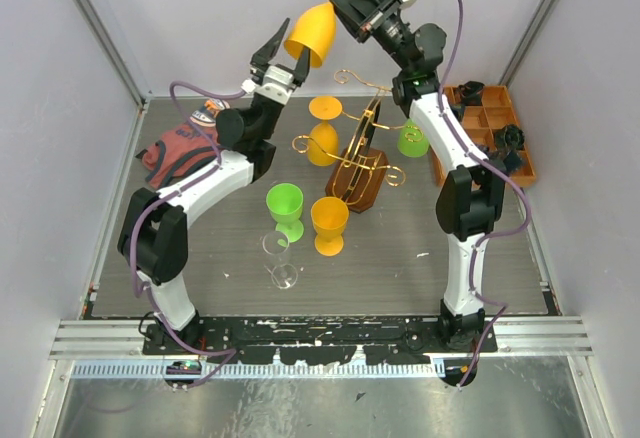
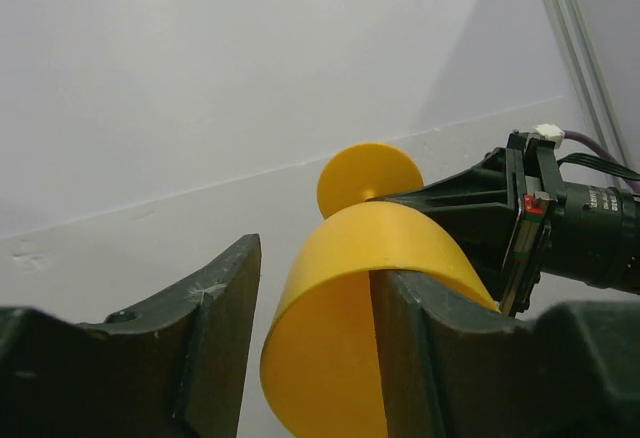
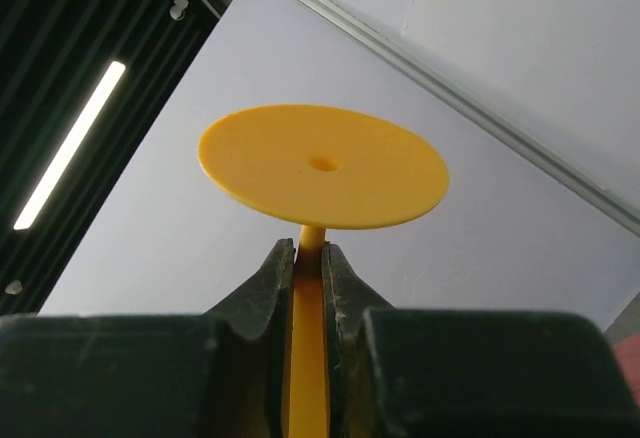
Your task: Place the wine glass upside down on the wine glass rack
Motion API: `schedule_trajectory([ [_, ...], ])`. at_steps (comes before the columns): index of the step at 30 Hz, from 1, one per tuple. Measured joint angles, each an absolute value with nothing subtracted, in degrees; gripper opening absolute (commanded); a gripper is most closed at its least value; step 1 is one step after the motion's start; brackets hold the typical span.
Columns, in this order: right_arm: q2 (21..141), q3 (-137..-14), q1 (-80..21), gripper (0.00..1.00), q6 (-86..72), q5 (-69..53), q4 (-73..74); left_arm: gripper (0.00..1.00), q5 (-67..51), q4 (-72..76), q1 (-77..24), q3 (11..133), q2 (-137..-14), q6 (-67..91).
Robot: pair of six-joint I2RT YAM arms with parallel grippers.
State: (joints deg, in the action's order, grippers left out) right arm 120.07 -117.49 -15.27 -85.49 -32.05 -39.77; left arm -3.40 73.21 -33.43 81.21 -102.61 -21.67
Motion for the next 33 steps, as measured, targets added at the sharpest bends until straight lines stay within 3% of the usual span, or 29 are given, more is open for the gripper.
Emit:
schedule_trajectory([
  [6,119.94,-117.08,-14.59,0.02,-82.48,-32.27,-40.12,0.77,-3.53,73.08,-33.41,78.91,-102.50,-22.09],
  [13,119.04,-115.50,-11.00,0.01,-75.33,-32.27,-37.60,0.80,-3.25,72.53,-33.43,70.02,-99.00,-22.76],
  [18,113.78,-113.16,-6.68,0.01,-63.86,-32.18,-28.14,0.80,-0.19,69.34,-33.23,67.48,-96.07,-22.44],
  [23,102.17,-109.14,-5.17,0.01,-43.77,-29.02,-13.41,0.79,3.64,59.42,-30.98,70.32,-93.89,-18.48],
  [33,71.35,-85.78,-6.13,0.01,-18.20,-20.84,-1.52,0.79,7.01,44.31,-23.99,78.87,-93.80,-9.26],
])
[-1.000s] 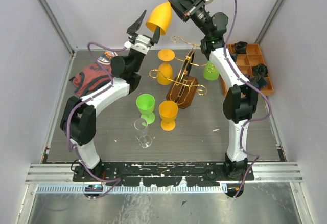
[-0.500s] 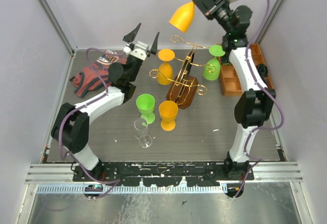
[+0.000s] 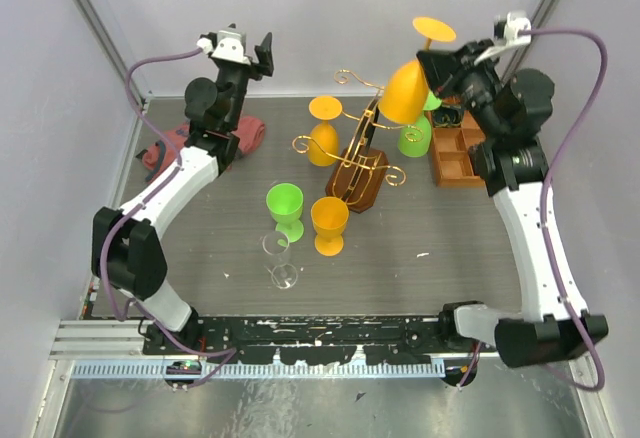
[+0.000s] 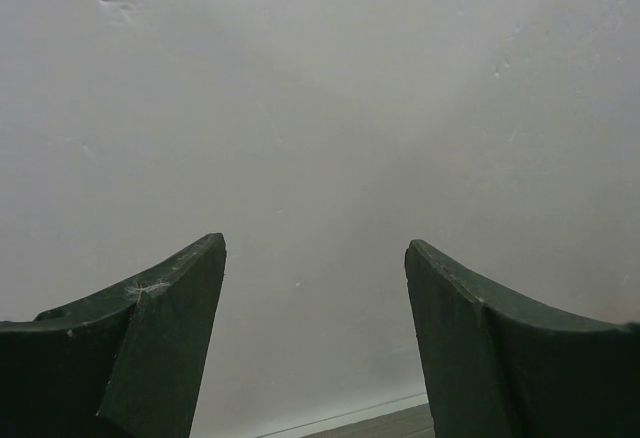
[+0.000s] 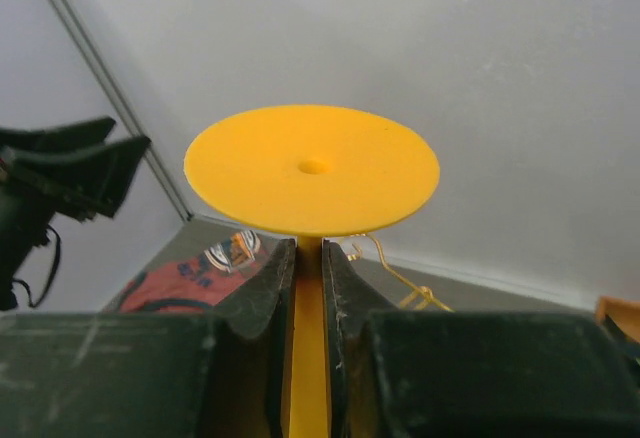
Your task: Place the wine glass upside down on the wine glass rack
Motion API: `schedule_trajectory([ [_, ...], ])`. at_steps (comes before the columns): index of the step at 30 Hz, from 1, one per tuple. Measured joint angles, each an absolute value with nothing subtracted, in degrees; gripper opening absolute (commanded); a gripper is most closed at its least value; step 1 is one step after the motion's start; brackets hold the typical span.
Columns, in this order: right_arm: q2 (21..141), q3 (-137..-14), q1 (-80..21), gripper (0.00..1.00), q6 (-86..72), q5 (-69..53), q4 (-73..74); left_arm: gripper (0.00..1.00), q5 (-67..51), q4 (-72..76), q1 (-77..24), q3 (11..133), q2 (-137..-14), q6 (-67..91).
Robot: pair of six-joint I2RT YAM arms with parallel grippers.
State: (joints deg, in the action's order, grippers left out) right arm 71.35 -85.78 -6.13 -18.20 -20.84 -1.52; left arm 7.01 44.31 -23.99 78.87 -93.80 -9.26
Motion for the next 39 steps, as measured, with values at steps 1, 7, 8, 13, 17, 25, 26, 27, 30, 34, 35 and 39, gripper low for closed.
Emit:
schedule_trajectory([
  [1,69.08,-83.37,-6.11,0.01,-16.82,-19.92,-0.16,0.79,7.07,43.68,-23.70,79.37,-93.82,-8.78],
  [7,59.53,-71.00,-5.98,0.01,-10.35,-15.53,7.14,0.79,7.20,42.26,-22.37,82.46,-95.22,-6.70],
  [8,58.15,-69.10,-5.98,0.01,-9.32,-15.20,7.92,0.79,7.18,42.17,-22.26,82.81,-95.64,-6.44],
  [13,51.44,-60.42,-5.93,0.01,-6.22,-13.69,8.38,0.79,6.59,41.76,-22.11,84.27,-98.06,-5.26],
  [17,45.56,-54.83,-5.78,0.01,-5.43,-12.03,4.75,0.79,6.04,41.12,-22.11,84.40,-99.02,-4.60],
  [25,40.71,-46.92,-5.78,0.01,-4.62,-9.54,-2.85,0.79,5.39,40.86,-21.89,84.77,-99.11,-4.32],
  [26,40.62,-46.46,-5.78,0.01,-4.60,-9.04,-3.55,0.79,5.32,40.86,-21.87,84.77,-99.11,-4.32],
  [27,40.56,-46.13,-5.76,0.01,-4.29,-8.64,-3.97,0.79,5.23,40.82,-21.82,84.77,-99.11,-4.32],
  [30,40.07,-43.90,-5.78,0.01,-2.68,-7.51,-3.05,0.79,5.04,40.82,-21.71,84.77,-99.11,-4.34],
  [34,40.27,-41.85,-5.78,0.01,-1.08,-5.48,-0.86,0.79,4.93,40.82,-21.43,84.77,-99.11,-4.38],
  [35,40.21,-41.50,-5.78,0.01,-0.67,-4.91,-0.71,0.79,4.89,40.82,-21.37,84.77,-99.11,-4.38],
  [39,39.53,-41.21,-5.78,0.01,0.25,-3.84,-0.86,0.79,4.75,40.84,-21.12,84.77,-99.15,-4.38],
])
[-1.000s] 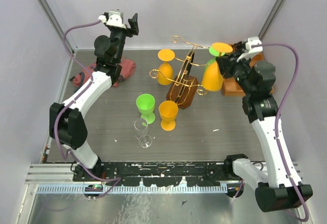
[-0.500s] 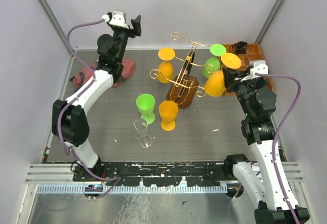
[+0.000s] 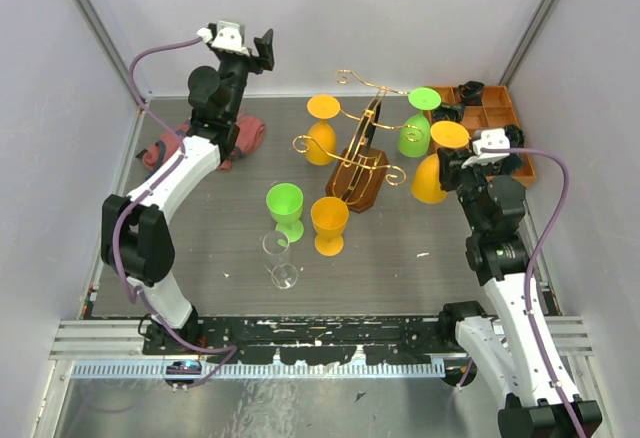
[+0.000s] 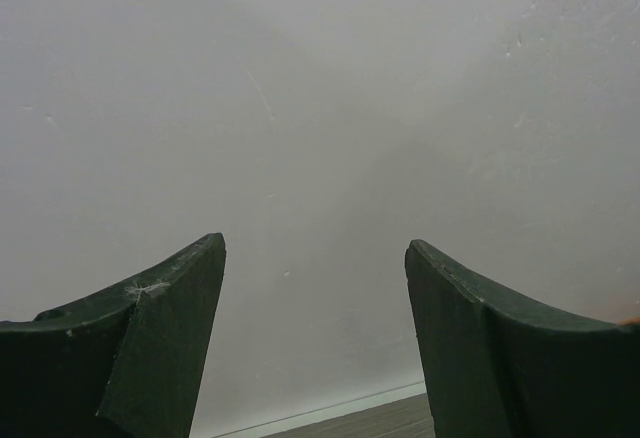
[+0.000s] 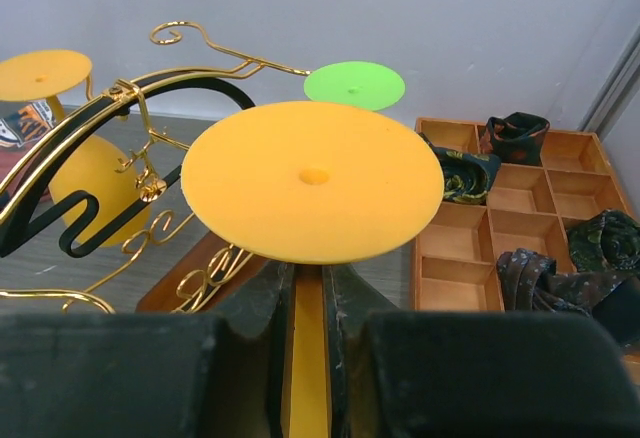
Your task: Place the wine glass upside down on the wine glass rack
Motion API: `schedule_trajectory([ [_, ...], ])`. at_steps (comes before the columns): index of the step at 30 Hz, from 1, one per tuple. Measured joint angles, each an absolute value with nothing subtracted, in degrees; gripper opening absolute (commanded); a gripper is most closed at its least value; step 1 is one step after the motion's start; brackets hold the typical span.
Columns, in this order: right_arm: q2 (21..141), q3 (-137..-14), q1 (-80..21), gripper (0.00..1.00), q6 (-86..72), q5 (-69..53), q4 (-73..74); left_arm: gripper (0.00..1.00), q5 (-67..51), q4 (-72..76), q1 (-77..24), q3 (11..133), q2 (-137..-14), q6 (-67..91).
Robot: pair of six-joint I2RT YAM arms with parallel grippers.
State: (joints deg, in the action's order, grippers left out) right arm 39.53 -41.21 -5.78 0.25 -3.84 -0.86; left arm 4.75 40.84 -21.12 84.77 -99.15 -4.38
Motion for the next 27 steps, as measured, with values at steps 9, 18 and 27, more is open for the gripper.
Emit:
schedule_trajectory([
  [9,38.54,-32.36,-5.78,0.01,-1.93,-6.02,-6.96,0.80,4.38,40.95,-20.78,85.10,-100.29,-4.38],
  [18,42.87,-29.19,-5.78,0.01,-1.96,-13.15,-12.25,0.80,3.66,40.97,-20.71,85.12,-101.12,-4.23],
  [27,42.85,-29.12,-5.78,0.01,-0.21,-15.09,-15.14,0.79,3.49,41.08,-20.71,85.12,-101.12,-4.23],
])
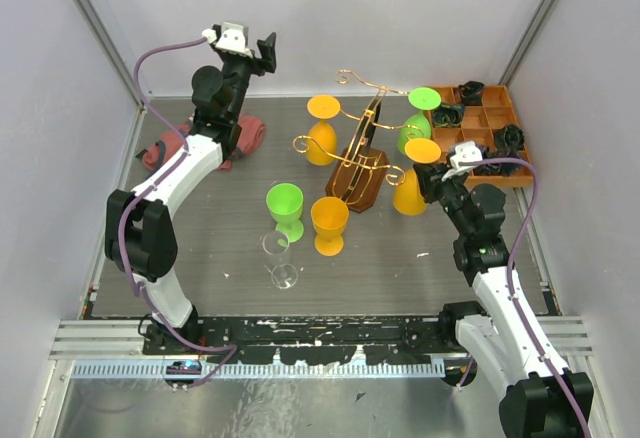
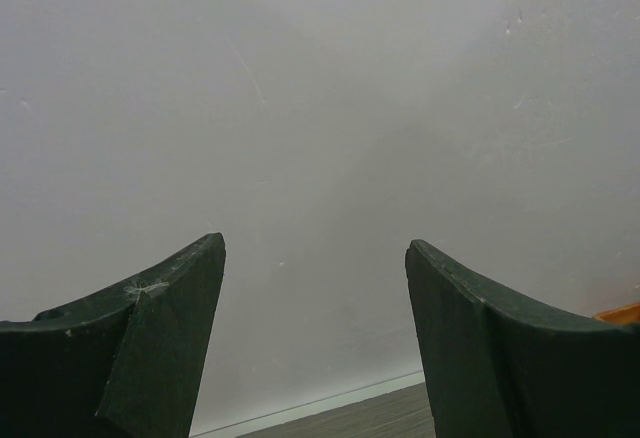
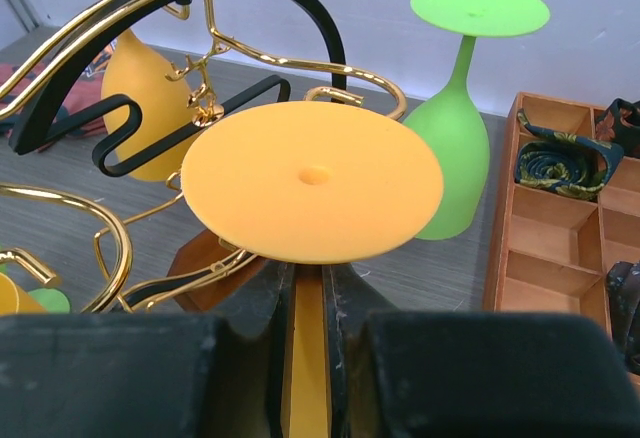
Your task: Place the wine glass upside down on the wine glass rack
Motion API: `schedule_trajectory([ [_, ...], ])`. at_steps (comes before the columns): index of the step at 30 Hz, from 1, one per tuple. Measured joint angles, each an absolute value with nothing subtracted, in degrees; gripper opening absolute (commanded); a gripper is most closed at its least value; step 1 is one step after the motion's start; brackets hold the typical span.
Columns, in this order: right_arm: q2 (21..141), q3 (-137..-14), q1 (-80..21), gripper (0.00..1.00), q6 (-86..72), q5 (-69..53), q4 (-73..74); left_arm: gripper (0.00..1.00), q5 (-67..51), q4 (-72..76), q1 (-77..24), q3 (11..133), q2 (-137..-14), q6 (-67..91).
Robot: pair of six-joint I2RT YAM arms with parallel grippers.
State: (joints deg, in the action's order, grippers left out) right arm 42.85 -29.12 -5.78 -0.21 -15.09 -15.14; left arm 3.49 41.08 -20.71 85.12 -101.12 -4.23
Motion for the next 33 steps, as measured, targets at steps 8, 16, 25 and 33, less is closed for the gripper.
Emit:
schedule_trajectory([
  [8,44.14,-29.26,-5.78,0.01,1.43,-15.86,-15.42,0.79,3.53,41.19,-20.71,85.08,-101.12,-4.25],
  [16,49.71,-29.78,-5.78,0.01,1.43,-16.56,-19.70,0.79,3.60,41.63,-20.71,84.16,-100.92,-4.86],
  [25,54.50,-30.33,-5.78,0.01,1.13,-17.17,-25.06,0.80,3.99,41.69,-20.12,83.94,-100.88,-6.11],
  [33,60.01,-31.31,-5.91,0.01,-1.04,-19.25,-29.85,0.80,3.99,41.69,-19.51,83.94,-100.88,-6.28],
])
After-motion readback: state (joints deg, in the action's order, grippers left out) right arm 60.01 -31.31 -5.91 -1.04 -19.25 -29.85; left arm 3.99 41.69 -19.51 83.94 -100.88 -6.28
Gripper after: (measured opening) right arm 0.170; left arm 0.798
